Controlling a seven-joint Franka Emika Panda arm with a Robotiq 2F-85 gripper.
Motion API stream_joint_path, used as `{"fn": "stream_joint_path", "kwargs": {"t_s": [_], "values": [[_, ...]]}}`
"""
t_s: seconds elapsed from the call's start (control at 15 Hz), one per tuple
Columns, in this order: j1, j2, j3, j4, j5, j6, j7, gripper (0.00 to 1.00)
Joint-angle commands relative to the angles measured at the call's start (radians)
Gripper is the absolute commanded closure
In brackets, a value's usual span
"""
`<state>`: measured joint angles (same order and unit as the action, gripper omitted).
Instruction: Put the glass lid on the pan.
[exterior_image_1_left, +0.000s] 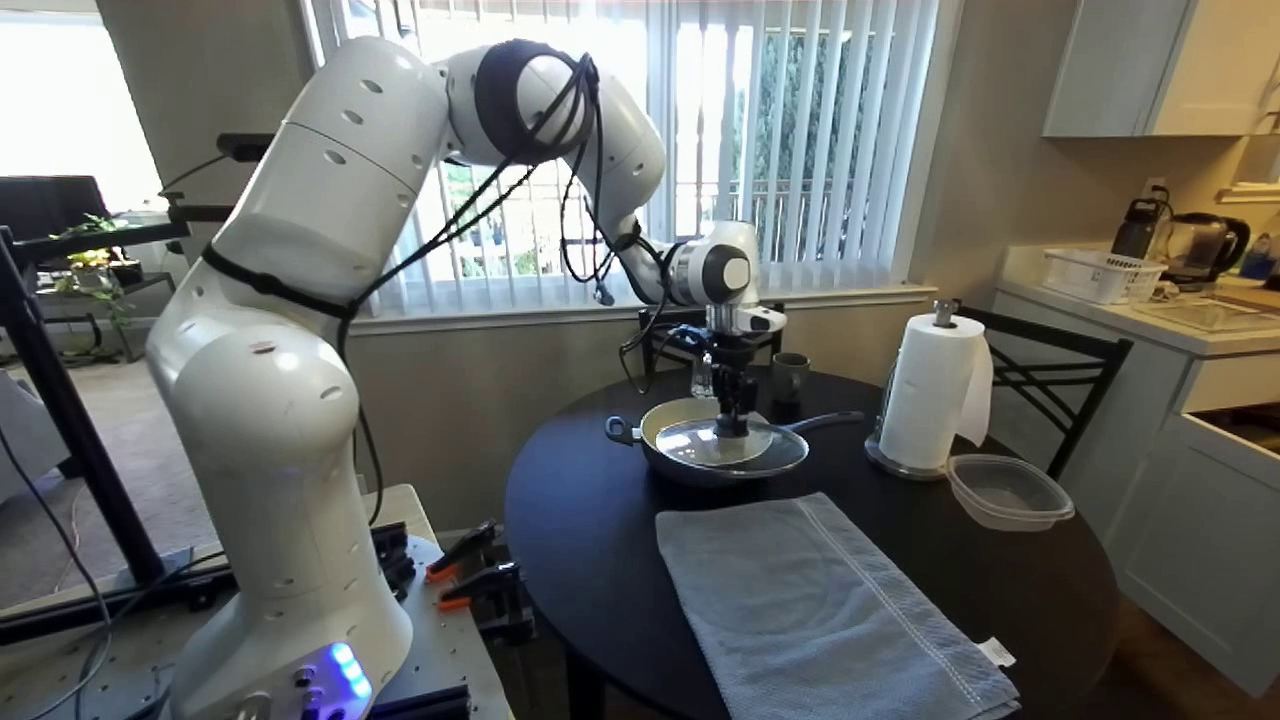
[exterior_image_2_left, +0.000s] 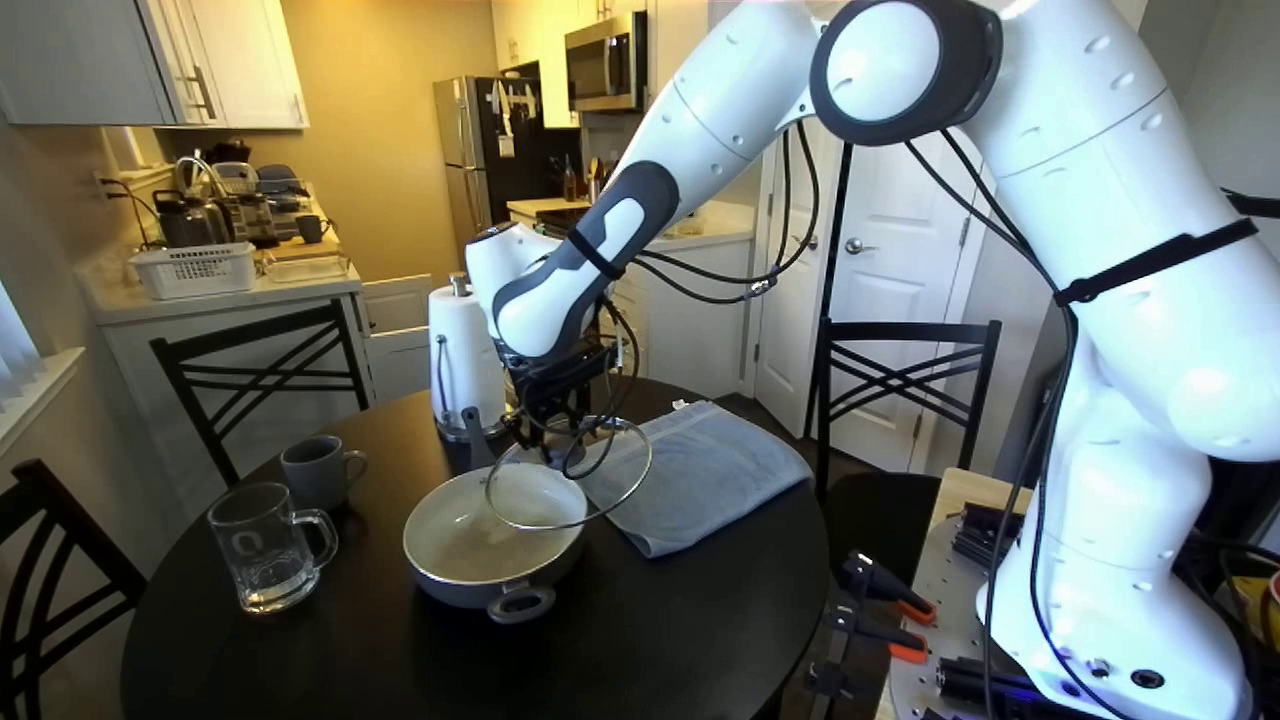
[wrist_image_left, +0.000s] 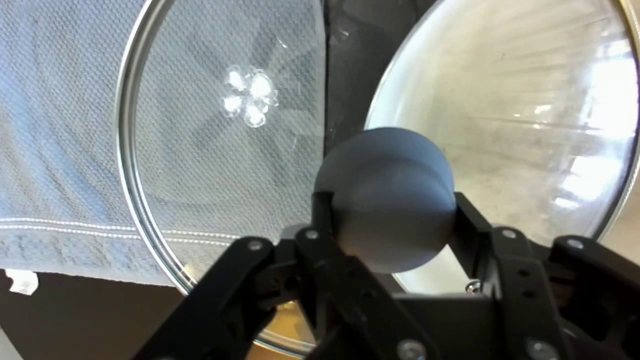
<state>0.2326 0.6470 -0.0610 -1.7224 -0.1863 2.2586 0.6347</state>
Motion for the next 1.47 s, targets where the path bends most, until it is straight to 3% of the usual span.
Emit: {"fn": "stream_joint_path", "kwargs": {"t_s": [0.0,0.53,0.93,1.4], "values": [[0.021,0.058,0.009,0.129,-0.007,-0.101,-0.071,0.67],[0.075,0.191,0.033,0.333,-0.005,-0.152,-0.177,0.67],[0.093,0.196,0.042,0.349,0.003,-0.141,-0.219,0.67],[0.034,0.175,0.099,0.325,0.084,-0.128,-0.321,0.67]]}}
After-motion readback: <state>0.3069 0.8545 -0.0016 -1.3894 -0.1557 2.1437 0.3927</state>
